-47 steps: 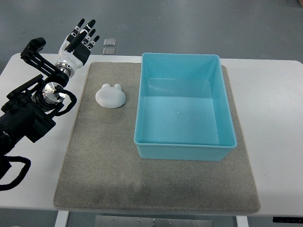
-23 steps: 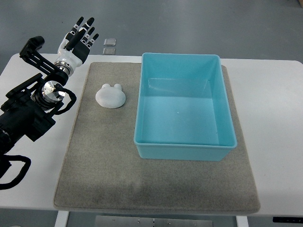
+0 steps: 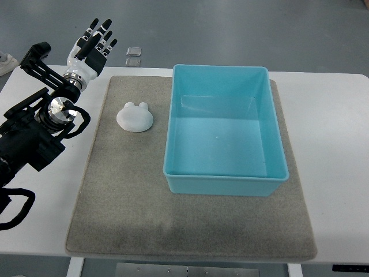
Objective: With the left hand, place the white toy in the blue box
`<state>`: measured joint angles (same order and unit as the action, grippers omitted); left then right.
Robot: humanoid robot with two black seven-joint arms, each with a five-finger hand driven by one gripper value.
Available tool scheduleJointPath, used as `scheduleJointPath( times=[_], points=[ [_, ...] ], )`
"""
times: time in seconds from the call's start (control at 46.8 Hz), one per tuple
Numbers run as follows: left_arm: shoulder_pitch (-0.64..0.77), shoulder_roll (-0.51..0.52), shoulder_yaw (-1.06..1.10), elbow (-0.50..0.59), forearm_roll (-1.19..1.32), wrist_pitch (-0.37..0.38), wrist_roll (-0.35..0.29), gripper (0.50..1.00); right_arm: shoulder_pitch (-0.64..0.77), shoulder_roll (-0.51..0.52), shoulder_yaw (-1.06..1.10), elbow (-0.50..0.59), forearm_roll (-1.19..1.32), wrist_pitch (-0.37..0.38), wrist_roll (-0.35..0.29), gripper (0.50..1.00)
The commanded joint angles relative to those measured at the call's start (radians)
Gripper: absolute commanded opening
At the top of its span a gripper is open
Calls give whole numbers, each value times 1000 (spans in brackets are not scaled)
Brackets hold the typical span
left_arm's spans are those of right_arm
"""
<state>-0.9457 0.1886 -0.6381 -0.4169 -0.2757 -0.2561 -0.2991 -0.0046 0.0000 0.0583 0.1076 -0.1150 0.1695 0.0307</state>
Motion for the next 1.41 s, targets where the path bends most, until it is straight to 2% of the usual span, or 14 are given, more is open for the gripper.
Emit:
scheduleJointPath(
  times=[0.0, 0.15, 0.406, 0.619, 0.769, 0.94, 1.111, 1.282, 1.388],
  points=[
    [-1, 3, 8, 0, 7, 1, 0, 992, 0, 0, 0, 0, 0, 1, 0, 936],
    [-8, 23, 9, -11, 82, 8, 0, 992, 0, 0, 0, 0, 0, 1, 0, 936],
    [-7, 80, 9, -144, 340, 18, 0, 992, 0, 0, 0, 0, 0, -1, 0, 936],
    [-8, 107, 15, -197, 595, 18, 0, 992, 0, 0, 0, 1, 0, 1, 0, 936],
    [-8, 120, 24, -214, 670, 18, 2, 992, 0, 0, 0, 0, 0, 1, 0, 936],
    [-33, 153, 164, -229, 682, 18, 2, 992, 0, 0, 0, 0, 0, -1, 0, 936],
    [-106, 235, 314, -315, 682, 18, 2, 992, 0, 0, 0, 0, 0, 1, 0, 936],
    [-197, 276, 492, -353, 682, 18, 2, 992, 0, 0, 0, 0, 0, -1, 0, 936],
    [-245, 311, 613, -410, 682, 46, 3, 992, 0, 0, 0, 0, 0, -1, 0, 936]
  ],
)
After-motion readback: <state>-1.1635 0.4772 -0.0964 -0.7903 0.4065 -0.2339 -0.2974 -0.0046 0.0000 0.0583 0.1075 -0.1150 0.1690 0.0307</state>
